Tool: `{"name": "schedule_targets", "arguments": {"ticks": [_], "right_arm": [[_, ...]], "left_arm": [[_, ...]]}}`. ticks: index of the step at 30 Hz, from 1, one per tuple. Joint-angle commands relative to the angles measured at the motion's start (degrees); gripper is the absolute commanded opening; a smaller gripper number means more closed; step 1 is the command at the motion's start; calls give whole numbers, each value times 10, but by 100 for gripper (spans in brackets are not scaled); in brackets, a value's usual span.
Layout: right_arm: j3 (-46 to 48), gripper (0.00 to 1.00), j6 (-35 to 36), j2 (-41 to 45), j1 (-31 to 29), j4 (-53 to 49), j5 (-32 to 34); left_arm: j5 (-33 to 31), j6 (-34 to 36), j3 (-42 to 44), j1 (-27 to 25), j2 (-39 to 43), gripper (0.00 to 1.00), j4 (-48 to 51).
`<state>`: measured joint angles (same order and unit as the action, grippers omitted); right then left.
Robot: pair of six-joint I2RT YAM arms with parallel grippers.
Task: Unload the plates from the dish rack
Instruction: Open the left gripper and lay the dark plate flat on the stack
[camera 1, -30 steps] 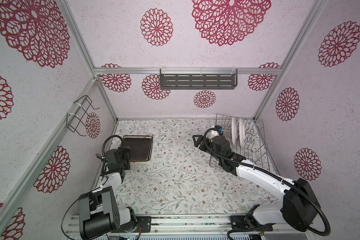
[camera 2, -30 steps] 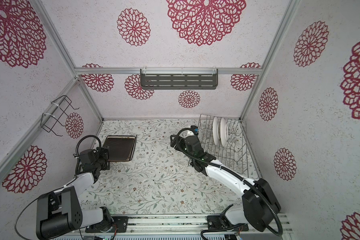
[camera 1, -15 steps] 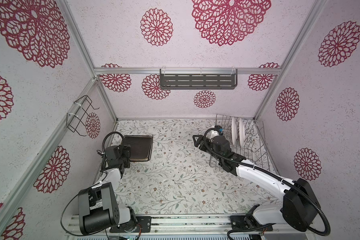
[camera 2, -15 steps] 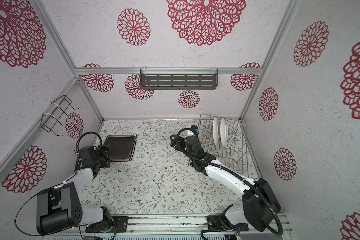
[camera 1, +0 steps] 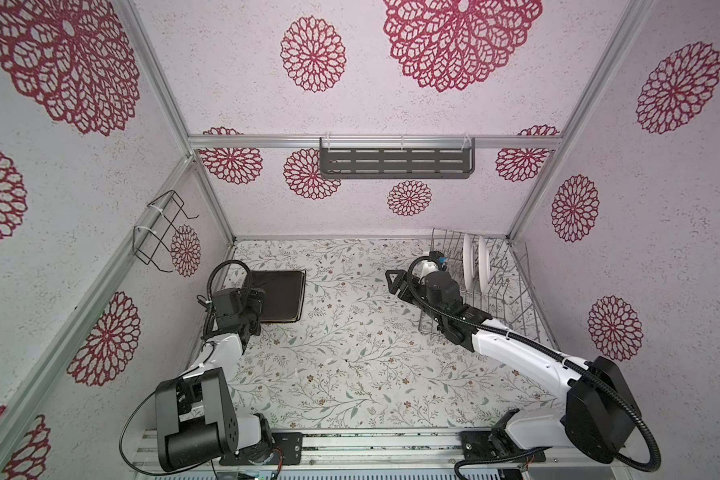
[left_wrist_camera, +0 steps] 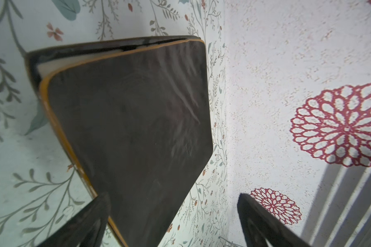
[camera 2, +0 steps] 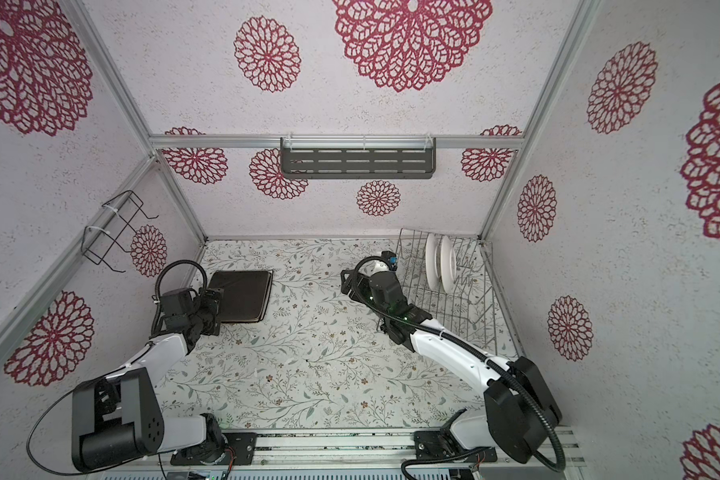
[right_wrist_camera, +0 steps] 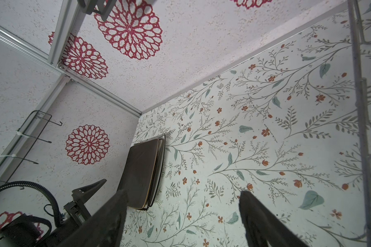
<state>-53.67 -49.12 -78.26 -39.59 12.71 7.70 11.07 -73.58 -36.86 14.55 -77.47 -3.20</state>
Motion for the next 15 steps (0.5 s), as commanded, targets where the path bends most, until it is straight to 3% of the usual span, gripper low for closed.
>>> {"name": "schedule_targets", "arguments": {"ticks": [1, 9, 15], "right_arm": [[1, 85, -3, 18, -4, 12, 13], [5, 85, 3, 26, -4, 9, 18], [-20, 86, 36, 37, -3, -57, 62]], "left_arm": [[-9, 22, -14, -4, 5, 97, 23], [-15, 38, -22, -8, 24, 97, 39], [-21, 122, -32, -36, 66, 97, 42]]}}
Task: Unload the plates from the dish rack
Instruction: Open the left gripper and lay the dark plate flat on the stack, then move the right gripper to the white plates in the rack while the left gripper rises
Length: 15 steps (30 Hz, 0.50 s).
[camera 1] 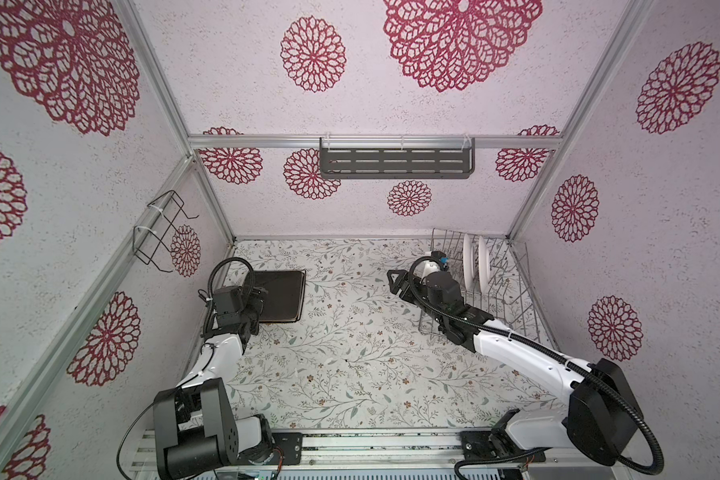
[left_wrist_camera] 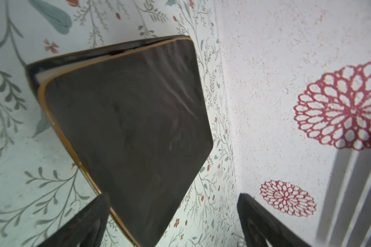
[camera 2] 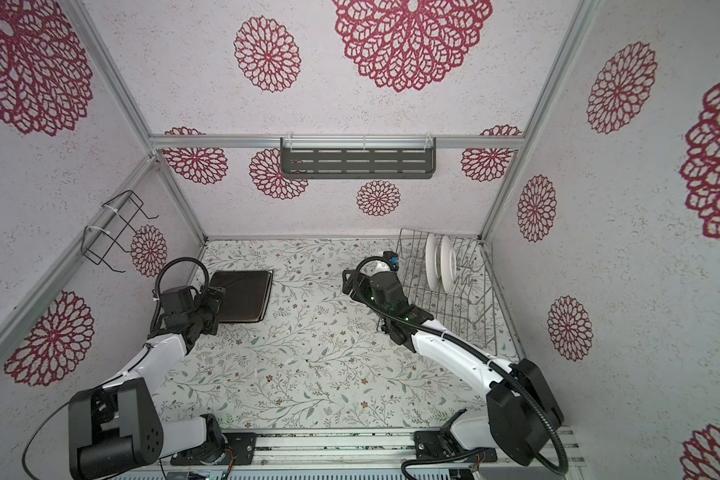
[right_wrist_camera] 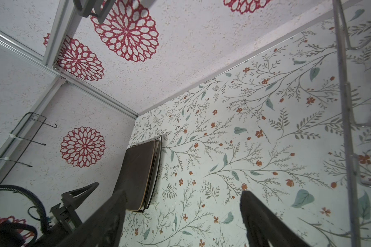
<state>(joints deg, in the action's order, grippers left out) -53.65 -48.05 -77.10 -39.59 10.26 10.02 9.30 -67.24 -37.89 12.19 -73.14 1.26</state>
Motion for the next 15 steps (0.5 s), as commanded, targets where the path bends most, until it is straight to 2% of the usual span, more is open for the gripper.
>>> {"name": "schedule_targets", "arguments": {"ticks": [1, 8, 15], "right_arm": [[-26, 86, 33, 26, -2, -47, 50], [-92, 87, 107, 19, -2, -167, 150], [-195, 92, 176, -15, 3, -344, 342]], "left_arm": [[4, 69, -23, -17, 26, 97, -6], [36, 77, -20, -43, 35, 97, -33], [29, 73, -25, -90, 25, 97, -35]]}}
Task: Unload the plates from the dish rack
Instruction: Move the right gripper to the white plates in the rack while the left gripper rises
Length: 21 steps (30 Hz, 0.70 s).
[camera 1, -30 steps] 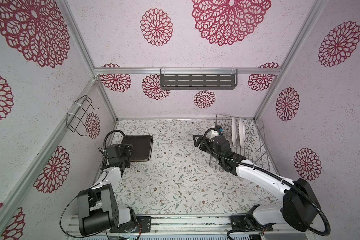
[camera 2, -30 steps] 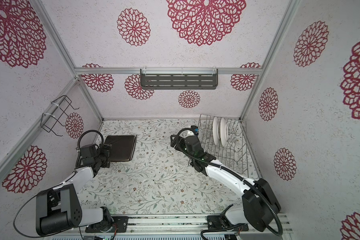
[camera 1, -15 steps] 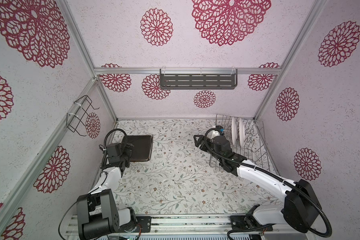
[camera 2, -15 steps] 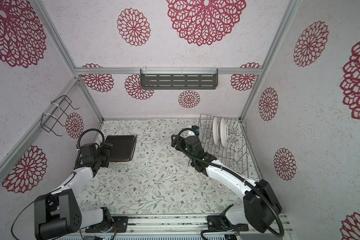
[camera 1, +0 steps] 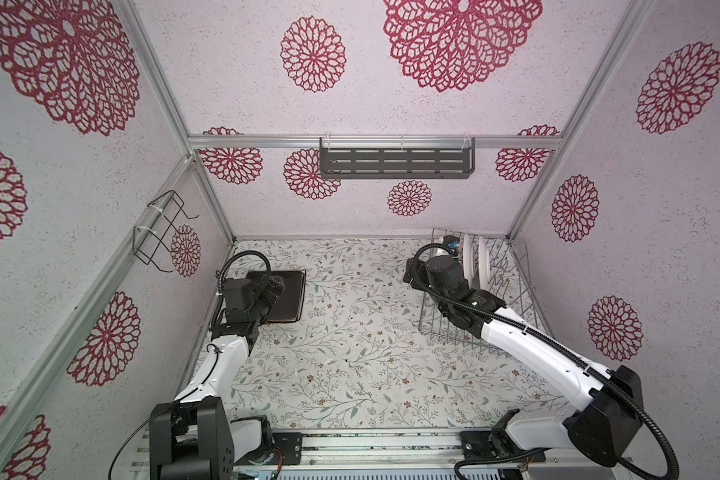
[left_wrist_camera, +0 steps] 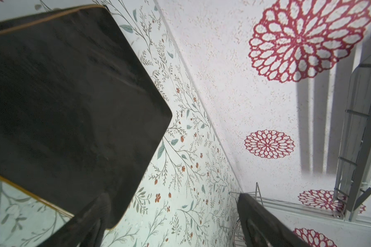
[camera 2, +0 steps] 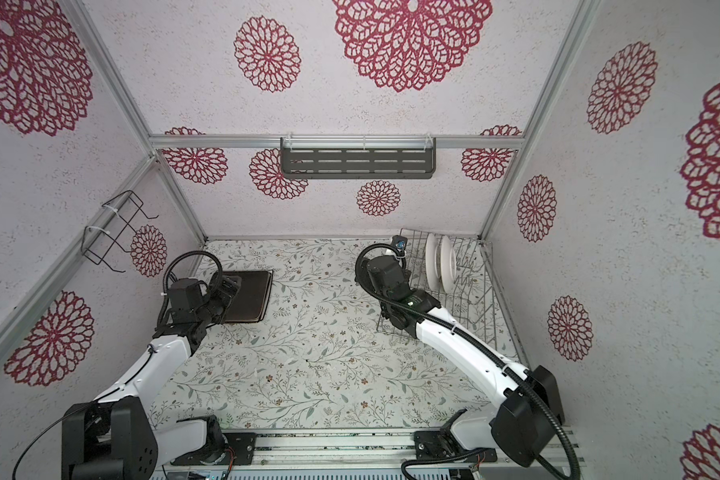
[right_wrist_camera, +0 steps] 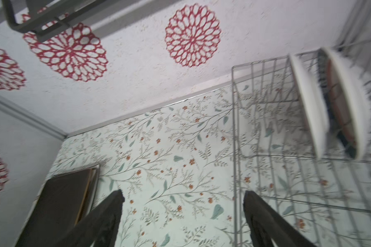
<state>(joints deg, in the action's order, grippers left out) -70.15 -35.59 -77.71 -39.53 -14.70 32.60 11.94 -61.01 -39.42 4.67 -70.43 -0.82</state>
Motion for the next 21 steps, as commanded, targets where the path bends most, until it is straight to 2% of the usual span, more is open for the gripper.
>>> {"name": "schedule_targets", "arguments": {"ticks": [1, 5, 12, 16, 21], "right_arm": [[-38, 92, 58, -12, 7, -112, 141], [-61, 92, 91, -23, 38, -161, 194], [-64, 89, 137, -34, 113, -174, 181], [-63, 88, 155, -53, 138, -165, 202], [-67, 83, 176, -83, 165, -149, 190]], "left_arm": [[3, 9, -10, -21, -4, 97, -16], [1, 2, -14, -41, -8, 97, -22], [-7, -8, -19, -70, -13, 97, -30], [-11, -15, -17, -78, -13, 97, -32], [-16, -17, -15, -87, -11, 97, -33]]}}
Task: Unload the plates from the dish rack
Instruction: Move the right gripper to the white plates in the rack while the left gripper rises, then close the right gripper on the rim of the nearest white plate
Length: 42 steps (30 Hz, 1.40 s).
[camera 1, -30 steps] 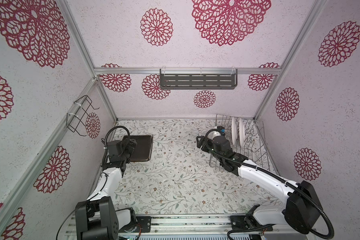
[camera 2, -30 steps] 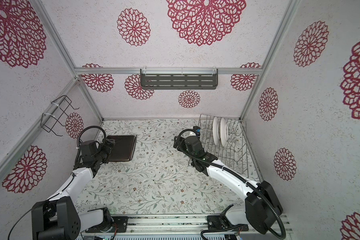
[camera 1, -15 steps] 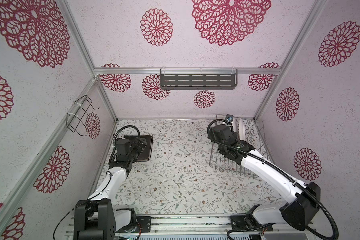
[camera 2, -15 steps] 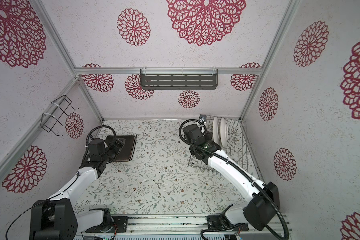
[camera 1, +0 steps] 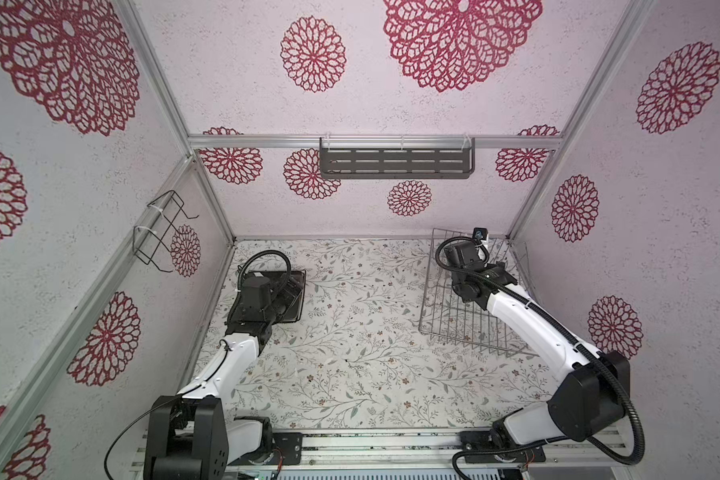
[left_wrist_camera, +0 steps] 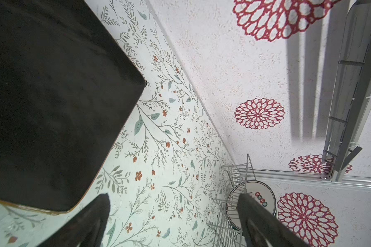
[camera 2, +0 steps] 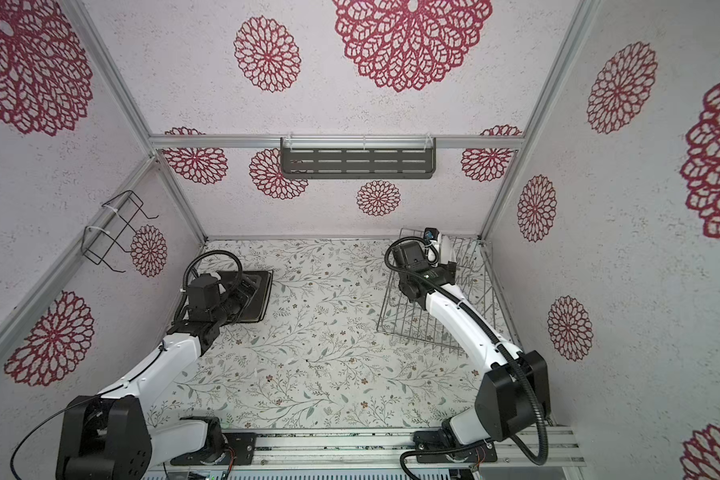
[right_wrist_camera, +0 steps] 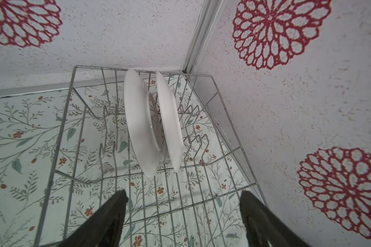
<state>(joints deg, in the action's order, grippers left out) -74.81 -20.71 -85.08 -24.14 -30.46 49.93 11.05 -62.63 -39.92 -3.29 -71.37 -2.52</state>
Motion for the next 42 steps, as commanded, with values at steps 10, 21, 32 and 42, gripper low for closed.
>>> {"name": "schedule_targets", "arguments": {"ticks": [10, 21, 32, 42], "right_arm": [[-60, 77, 50, -82, 42, 11, -8], [-69, 71, 62, -122, 70, 25, -17], [-86, 69, 84, -164, 93, 54, -23], [-95, 62, 102, -200, 111, 78, -27]], "left_arm": [[-9, -4, -9, -14, -4, 97, -17], [-9, -6, -14, -17, -15, 97, -20], [-8, -7, -21, -24, -23, 97, -22], [-26, -12, -31, -44, -25, 97, -6]]}}
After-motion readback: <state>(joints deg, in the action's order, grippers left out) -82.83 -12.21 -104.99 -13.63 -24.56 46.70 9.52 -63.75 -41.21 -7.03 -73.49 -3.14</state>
